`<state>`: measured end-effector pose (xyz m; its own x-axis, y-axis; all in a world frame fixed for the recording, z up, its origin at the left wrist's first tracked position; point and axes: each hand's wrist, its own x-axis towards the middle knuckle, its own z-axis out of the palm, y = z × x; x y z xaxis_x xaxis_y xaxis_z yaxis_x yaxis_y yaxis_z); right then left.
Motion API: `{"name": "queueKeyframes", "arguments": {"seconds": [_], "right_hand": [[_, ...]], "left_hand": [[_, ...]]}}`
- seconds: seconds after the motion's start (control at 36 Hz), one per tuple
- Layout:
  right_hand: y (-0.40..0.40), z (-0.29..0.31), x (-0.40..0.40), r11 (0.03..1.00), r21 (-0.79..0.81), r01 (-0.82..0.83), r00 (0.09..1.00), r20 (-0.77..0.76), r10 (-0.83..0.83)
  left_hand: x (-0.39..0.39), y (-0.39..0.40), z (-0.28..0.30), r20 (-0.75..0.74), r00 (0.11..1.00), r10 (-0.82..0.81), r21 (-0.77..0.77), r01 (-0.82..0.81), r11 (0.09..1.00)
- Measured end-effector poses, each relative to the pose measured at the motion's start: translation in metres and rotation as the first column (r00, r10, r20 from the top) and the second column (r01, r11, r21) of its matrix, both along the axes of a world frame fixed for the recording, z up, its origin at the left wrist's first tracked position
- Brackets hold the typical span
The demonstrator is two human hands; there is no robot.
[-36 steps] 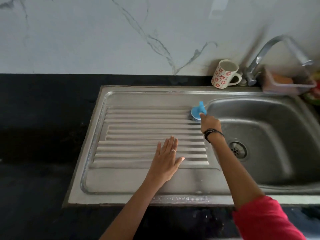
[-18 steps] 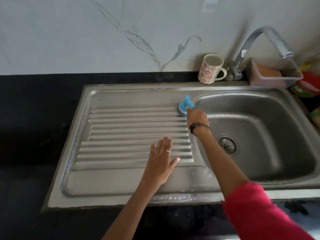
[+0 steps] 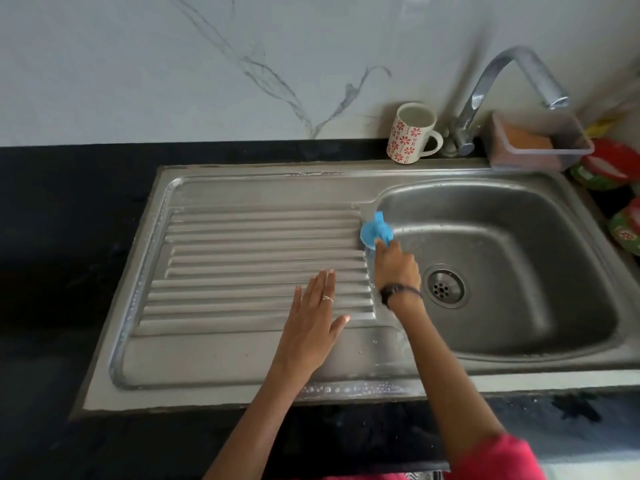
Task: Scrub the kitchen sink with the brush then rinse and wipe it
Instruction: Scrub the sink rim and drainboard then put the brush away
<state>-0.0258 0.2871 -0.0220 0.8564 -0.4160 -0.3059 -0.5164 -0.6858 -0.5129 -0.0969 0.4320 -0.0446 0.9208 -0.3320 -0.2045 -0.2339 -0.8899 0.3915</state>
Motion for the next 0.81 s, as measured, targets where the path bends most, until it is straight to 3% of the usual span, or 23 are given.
{"name": "queueKeyframes", "arguments": {"seconds": [0.14, 0.42, 0.67, 0.81], "right_hand": [[-0.003, 0.010, 0.048, 0.997, -0.007, -0.070, 0.997, -0.008, 0.070], [0.008, -0.002, -0.084, 0.996, -0.062, -0.070, 0.998, -0.012, 0.069], [0.000, 0.006, 0.029, 0.999, 0.005, -0.032, 0.999, 0.017, 0.032], [0.013, 0.004, 0.001, 0.993, -0.062, -0.104, 0.994, 0.013, 0.105]], "left_hand": [[-0.003, -0.002, 0.002, -0.007, 1.000, -0.012, 0.067, 0.013, 0.998], [-0.006, 0.008, -0.001, -0.043, 0.999, 0.018, 0.133, -0.012, 0.991], [-0.006, 0.025, 0.004, -0.042, 0.995, 0.086, 0.156, -0.078, 0.985], [-0.013, 0.042, 0.006, -0.067, 0.986, 0.155, 0.176, -0.141, 0.974]]}}
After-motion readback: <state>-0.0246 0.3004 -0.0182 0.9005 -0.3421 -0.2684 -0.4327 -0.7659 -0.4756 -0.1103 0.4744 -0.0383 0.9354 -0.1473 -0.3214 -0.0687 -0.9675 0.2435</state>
